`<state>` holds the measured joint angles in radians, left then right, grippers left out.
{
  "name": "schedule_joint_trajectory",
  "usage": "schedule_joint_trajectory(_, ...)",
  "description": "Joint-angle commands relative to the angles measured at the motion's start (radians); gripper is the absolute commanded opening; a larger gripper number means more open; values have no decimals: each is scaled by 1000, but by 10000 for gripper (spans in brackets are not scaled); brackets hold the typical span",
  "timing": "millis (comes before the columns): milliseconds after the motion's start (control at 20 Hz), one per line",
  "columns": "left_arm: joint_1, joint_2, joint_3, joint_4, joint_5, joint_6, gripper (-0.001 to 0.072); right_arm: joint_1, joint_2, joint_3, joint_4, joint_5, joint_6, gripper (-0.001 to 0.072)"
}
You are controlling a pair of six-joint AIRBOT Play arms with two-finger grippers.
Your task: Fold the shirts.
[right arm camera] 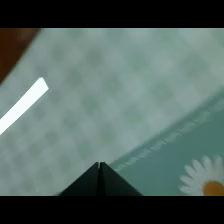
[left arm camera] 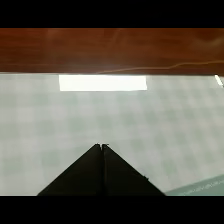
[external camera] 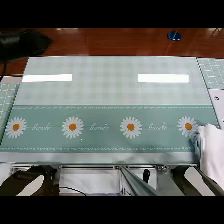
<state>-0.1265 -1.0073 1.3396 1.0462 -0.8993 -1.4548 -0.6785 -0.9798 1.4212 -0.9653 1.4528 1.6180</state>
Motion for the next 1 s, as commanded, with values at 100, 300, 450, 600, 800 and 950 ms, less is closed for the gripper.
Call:
schedule_joint_trajectory(100, -175, -166, 66, 74, -167, 3, 20, 629, -78, -67, -466, -178, -10, 18)
schedule_joint_trajectory(300, -231, -224, -100, 351, -97, -239, 21, 900, -201, -231, -726, -234, 180, 18)
schedule_joint_trajectory(450, -205, -218, -90, 350, -111, -209, 21, 913, -242, -232, -711, -259, 201, 18)
schedule_joint_trajectory(600, -204, -219, -91, 349, -143, -158, 21, 913, -229, -232, -721, -274, 205, 18)
schedule_joint_trajectory(800, -204, -222, -91, 350, -122, -158, 21, 913, -229, -232, -720, -275, 205, 18)
schedule_joint_trajectory(950, -204, -222, -91, 350, -122, -158, 21, 913, -229, -232, -720, -275, 205, 18)
